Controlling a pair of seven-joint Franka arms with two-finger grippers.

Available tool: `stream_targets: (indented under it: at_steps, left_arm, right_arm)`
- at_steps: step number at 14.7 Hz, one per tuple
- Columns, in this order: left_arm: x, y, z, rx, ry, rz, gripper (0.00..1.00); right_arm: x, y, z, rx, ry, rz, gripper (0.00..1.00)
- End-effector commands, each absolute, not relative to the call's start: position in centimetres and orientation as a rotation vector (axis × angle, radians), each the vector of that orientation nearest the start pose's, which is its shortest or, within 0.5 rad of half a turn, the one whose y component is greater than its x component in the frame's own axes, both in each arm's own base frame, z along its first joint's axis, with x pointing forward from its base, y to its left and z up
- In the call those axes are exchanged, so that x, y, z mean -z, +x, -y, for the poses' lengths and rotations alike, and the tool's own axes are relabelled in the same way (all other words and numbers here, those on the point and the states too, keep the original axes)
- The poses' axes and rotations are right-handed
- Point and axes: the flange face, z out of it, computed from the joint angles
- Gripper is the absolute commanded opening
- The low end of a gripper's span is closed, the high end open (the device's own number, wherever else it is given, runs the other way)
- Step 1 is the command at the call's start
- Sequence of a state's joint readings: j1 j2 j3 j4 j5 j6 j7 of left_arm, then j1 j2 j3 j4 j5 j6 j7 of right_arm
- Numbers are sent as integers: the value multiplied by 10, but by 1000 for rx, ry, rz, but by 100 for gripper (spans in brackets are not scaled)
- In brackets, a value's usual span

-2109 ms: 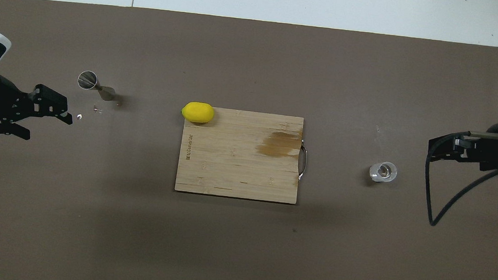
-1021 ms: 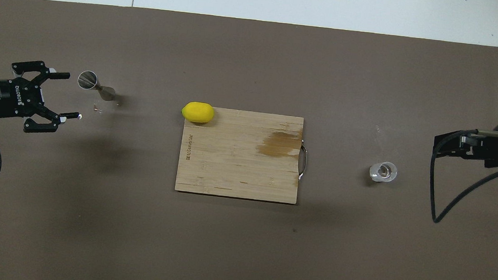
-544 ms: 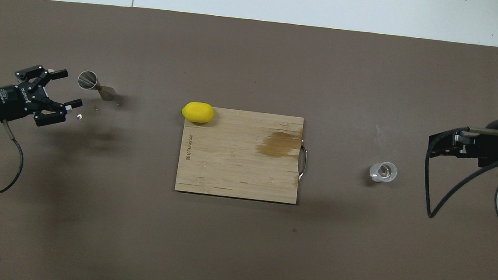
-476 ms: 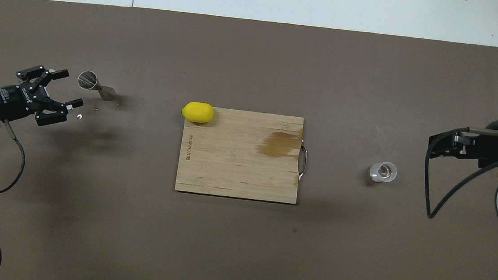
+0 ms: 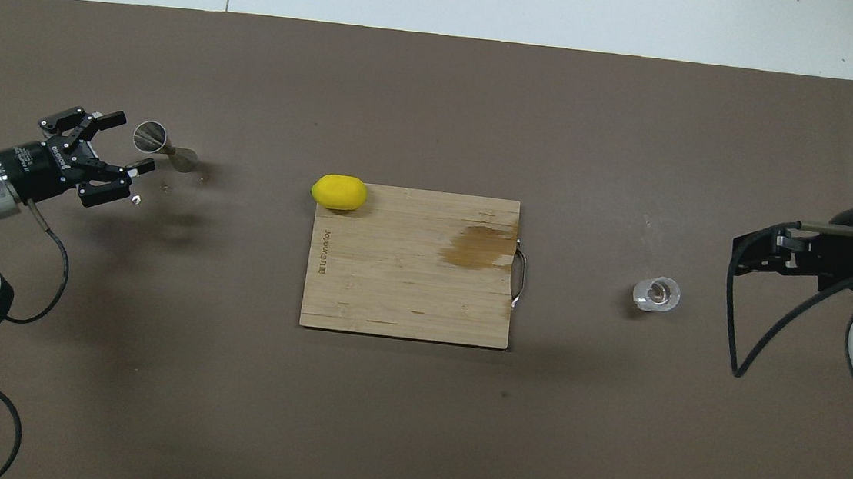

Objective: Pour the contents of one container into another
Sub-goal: 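Close the left gripper around the small metal cup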

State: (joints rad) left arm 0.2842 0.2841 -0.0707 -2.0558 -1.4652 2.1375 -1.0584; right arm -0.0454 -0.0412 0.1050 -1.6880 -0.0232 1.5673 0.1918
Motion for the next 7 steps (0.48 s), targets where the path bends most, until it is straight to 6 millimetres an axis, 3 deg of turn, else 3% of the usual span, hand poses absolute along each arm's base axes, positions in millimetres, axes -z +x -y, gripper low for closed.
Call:
stream_targets:
  at_steps: [1, 7]
  left_arm:
    - [-308, 590, -76, 695, 847, -1893, 100]
    - [-308, 592, -65, 701, 859, -1888, 98]
  right_arm:
    - [-591, 531, -30, -128, -3168, -228, 100]
    - [-589, 530, -30, -133, -3168, -231, 100]
